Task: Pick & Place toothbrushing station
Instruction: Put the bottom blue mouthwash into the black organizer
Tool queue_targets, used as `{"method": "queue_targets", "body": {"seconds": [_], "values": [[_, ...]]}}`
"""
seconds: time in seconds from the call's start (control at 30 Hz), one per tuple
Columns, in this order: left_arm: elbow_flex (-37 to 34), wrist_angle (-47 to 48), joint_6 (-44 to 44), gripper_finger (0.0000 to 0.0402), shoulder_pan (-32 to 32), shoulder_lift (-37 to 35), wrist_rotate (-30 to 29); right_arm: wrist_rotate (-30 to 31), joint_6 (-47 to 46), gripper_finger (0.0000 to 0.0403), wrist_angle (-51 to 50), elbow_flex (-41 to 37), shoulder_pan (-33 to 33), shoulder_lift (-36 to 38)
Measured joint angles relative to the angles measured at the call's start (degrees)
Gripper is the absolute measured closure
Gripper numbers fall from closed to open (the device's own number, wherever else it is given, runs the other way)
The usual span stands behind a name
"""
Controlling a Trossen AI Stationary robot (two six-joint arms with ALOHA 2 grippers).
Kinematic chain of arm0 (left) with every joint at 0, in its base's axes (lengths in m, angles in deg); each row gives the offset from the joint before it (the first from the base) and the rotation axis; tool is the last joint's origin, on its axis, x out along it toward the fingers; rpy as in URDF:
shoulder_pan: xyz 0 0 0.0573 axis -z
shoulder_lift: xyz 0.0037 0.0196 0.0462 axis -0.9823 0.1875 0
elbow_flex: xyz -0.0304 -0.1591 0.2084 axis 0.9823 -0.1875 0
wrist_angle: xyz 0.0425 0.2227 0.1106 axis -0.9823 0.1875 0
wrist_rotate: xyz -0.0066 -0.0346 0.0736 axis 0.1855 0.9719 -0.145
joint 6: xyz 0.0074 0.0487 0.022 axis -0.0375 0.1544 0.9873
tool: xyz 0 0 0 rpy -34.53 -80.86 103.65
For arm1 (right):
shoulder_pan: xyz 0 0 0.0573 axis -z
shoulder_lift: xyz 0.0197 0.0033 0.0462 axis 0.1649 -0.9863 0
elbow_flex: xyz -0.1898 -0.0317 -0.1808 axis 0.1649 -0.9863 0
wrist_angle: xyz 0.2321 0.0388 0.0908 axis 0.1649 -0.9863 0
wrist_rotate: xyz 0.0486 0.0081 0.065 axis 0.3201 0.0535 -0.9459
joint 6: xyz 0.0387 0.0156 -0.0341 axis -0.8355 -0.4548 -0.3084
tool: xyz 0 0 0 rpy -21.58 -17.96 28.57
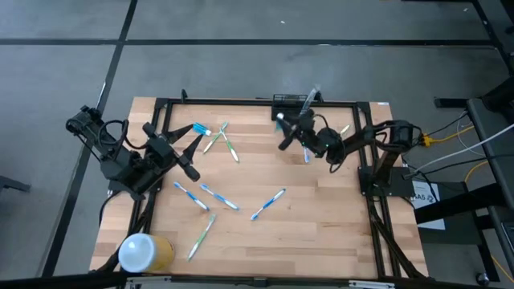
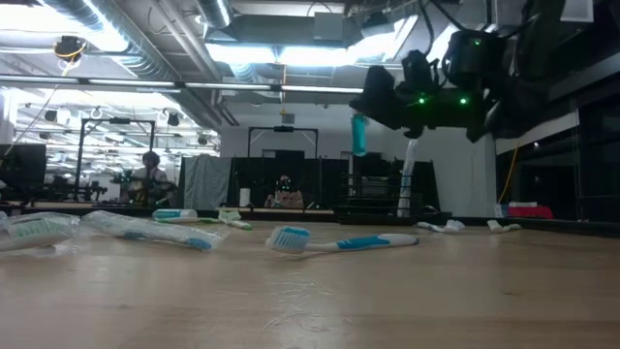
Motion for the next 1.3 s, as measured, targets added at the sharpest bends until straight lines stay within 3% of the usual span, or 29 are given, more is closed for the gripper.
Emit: {"method": "queue_targets", "body": {"seconds": [0.13, 0.27, 0.6, 0.67, 0.83, 0.93, 1.07, 1.3], "values": [[0.00, 0.59, -1.60, 0.0242, 0.04, 0.22, 0.00, -2.35, -0.51, 0.0310, -2.25, 1.02, -3.28, 0.07], [0.00, 3.60, -5.86, 0.0242, 0.81, 0.32, 0.02, -2.22, -3.15, 0.0310, -13.07, 2.72, -6.97, 0.07], [0.00, 4.35, -8.94, 0.0242, 2.29, 0.81, 0.02, 10.69, -16.62, 0.0310, -26.97, 3.13, -11.19, 3.67], [0.00, 4.32, -8.95, 0.0242, 2.29, 1.28, 0.02, 11.70, -21.53, 0.0288, -31.63, 3.14, -10.68, 5.43], [0.00, 4.31, -9.01, 0.0242, 2.29, 2.86, 0.04, 11.80, -24.15, 0.0169, -39.31, 3.14, -10.68, 9.61], [0.00, 4.16, -9.13, 0.0242, 2.29, 3.50, 0.04, 10.98, -27.47, 0.0138, -45.59, 3.18, -11.32, 12.24], [0.00, 3.32, -9.13, 0.0242, 2.29, 3.89, 0.04, 9.66, -33.24, 0.0144, -57.21, 3.18, -13.86, 15.32], [0.00, 2.38, -9.13, 0.0242, 2.29, 3.89, 0.02, 8.71, -31.61, 0.0215, -85.60, 9.51, -16.12, 18.06]]}}
